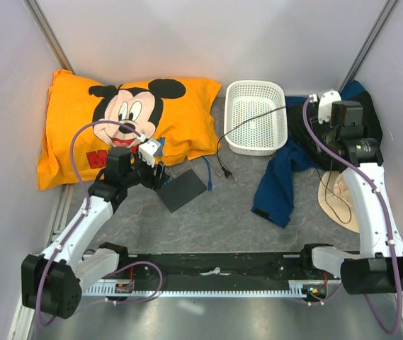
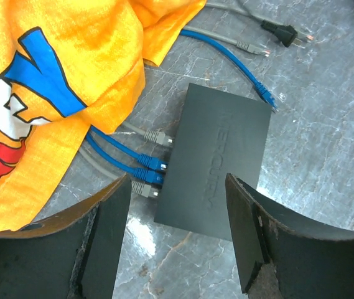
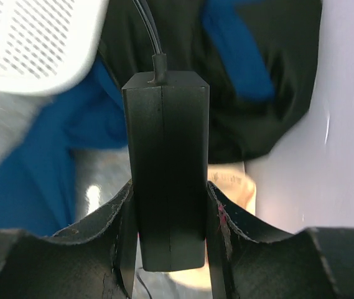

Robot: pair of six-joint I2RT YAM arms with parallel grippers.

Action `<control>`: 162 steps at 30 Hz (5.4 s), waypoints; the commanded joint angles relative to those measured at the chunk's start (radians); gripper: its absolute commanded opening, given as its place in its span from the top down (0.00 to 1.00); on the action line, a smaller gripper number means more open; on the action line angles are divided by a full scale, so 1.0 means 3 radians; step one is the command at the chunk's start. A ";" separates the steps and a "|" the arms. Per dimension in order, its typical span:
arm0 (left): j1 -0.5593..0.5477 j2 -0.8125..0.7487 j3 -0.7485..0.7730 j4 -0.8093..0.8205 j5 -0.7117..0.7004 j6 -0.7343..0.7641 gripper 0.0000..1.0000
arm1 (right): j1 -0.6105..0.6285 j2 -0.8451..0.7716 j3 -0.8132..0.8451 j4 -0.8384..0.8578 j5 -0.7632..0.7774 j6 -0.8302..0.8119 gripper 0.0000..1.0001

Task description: Pull the plug from the switch port

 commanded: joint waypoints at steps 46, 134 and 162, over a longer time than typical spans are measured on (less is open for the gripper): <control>0.0718 0.0360 0.0303 -0.1108 -0.0088 -0.2093 0.10 | 0.1884 0.2242 0.0411 0.1014 -0.2074 0.0337 0.11; 0.1184 0.0714 0.0399 -0.1076 -0.0563 -0.1956 0.24 | 0.3705 0.3000 0.0718 0.0999 -0.2509 0.0353 0.15; 0.2150 -0.0238 0.0221 -0.1885 -0.0410 -0.2677 0.24 | 0.2963 0.3578 0.1701 0.0528 -0.1548 -0.1405 0.17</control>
